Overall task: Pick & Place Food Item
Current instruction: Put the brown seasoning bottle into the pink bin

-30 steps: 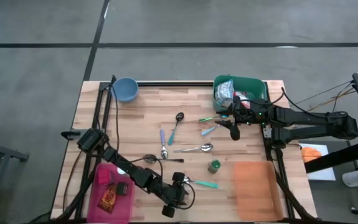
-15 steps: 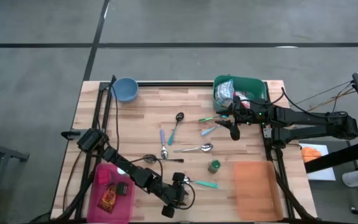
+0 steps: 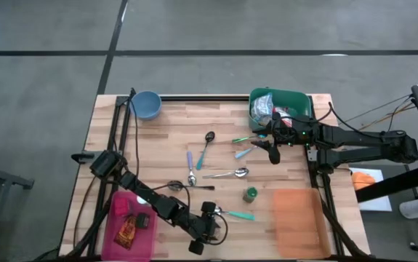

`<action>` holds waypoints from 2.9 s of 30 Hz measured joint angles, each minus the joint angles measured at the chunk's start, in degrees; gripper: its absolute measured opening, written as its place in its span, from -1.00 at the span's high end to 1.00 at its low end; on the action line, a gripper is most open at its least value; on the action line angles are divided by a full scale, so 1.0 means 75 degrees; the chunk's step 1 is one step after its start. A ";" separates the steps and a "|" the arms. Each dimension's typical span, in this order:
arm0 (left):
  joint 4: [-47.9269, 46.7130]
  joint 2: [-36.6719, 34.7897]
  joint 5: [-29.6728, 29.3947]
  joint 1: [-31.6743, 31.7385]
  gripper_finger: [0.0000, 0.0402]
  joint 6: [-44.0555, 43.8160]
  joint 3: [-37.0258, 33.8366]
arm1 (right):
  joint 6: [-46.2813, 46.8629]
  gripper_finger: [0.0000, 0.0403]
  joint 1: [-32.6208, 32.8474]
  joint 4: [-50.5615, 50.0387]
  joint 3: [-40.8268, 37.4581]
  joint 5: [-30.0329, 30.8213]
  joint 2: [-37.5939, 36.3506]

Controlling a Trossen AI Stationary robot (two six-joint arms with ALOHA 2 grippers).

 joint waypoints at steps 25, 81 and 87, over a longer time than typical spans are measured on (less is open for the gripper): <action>-0.2601 -0.2106 -0.1049 -0.0164 0.13 -0.0923 0.0000 | 0.0000 -0.06 0.0001 0.0006 0.0000 0.0000 0.0000; -0.9720 -0.4026 -0.3551 -0.5065 0.11 -1.2287 0.0027 | 0.0000 -0.06 -0.0001 0.0006 0.0000 0.0003 0.0001; -0.9284 -0.3464 -0.3640 -0.5202 0.11 -1.2321 0.0123 | 0.0000 -0.06 0.0001 0.0006 0.0000 0.0002 0.0001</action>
